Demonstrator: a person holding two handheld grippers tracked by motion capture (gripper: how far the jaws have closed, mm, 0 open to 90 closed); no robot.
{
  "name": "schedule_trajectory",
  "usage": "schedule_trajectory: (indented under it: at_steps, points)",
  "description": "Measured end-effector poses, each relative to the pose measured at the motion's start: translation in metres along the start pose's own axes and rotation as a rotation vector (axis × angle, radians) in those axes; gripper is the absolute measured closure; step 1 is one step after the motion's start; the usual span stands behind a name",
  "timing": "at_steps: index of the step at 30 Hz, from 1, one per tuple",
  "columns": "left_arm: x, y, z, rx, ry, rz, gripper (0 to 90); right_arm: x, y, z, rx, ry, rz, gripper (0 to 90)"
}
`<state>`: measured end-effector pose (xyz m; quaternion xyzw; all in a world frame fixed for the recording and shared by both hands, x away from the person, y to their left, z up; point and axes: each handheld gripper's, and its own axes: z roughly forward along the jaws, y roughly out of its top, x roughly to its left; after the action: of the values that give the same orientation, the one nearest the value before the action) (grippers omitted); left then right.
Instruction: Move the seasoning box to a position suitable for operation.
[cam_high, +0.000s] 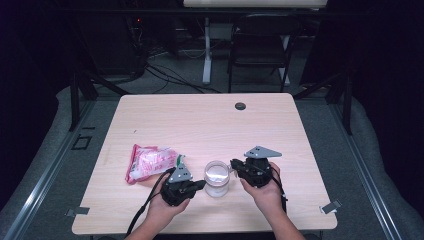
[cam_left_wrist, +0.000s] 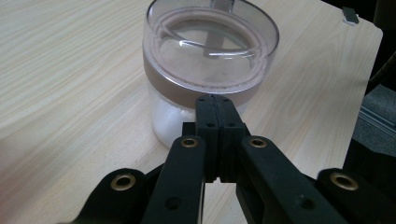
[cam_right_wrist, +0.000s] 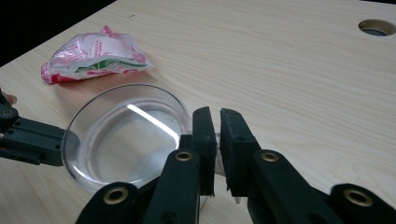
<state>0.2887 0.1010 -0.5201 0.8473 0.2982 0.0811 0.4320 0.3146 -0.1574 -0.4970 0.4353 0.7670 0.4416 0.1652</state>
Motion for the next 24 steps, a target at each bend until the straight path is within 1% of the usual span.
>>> schedule_trajectory:
  at_steps: [1,5,10,11,16,17,20,22,23,24]
  points:
    - [0.0,0.001,0.0,0.001,-0.009,-0.001,90.0,0.0,0.0,0.0,-0.004,0.001,0.004,84.9]
    - [-0.001,0.002,0.0,-0.009,-0.009,0.0,90.0,-0.001,-0.001,0.0,-0.007,0.003,0.013,85.1]
    - [0.0,0.004,-0.002,-0.025,-0.012,-0.001,90.0,-0.001,-0.002,-0.001,-0.008,0.003,0.011,85.1]
    - [0.0,0.005,-0.002,-0.032,-0.013,-0.004,90.0,0.0,-0.003,-0.003,-0.008,0.001,-0.001,84.1]
    - [0.0,0.009,-0.001,-0.037,-0.026,0.0,90.0,0.001,-0.004,-0.009,-0.01,0.014,-0.021,81.4]
    - [0.0,0.011,-0.001,-0.039,-0.029,0.004,90.0,0.003,-0.006,-0.013,-0.005,0.027,-0.042,78.7]
    - [0.0,0.013,-0.001,-0.043,-0.033,0.009,90.0,0.007,-0.008,-0.019,-0.005,0.04,-0.065,74.1]
    - [0.0,0.015,0.0,-0.052,-0.033,0.008,90.0,0.009,-0.009,-0.021,0.012,0.06,-0.084,68.9]
    - [0.0,0.016,0.0,-0.055,-0.034,0.009,90.0,0.009,-0.009,-0.021,0.012,0.06,-0.084,68.9]
    - [0.001,0.017,0.0,-0.064,-0.033,0.011,90.0,0.012,-0.012,-0.022,0.022,0.066,-0.102,64.8]
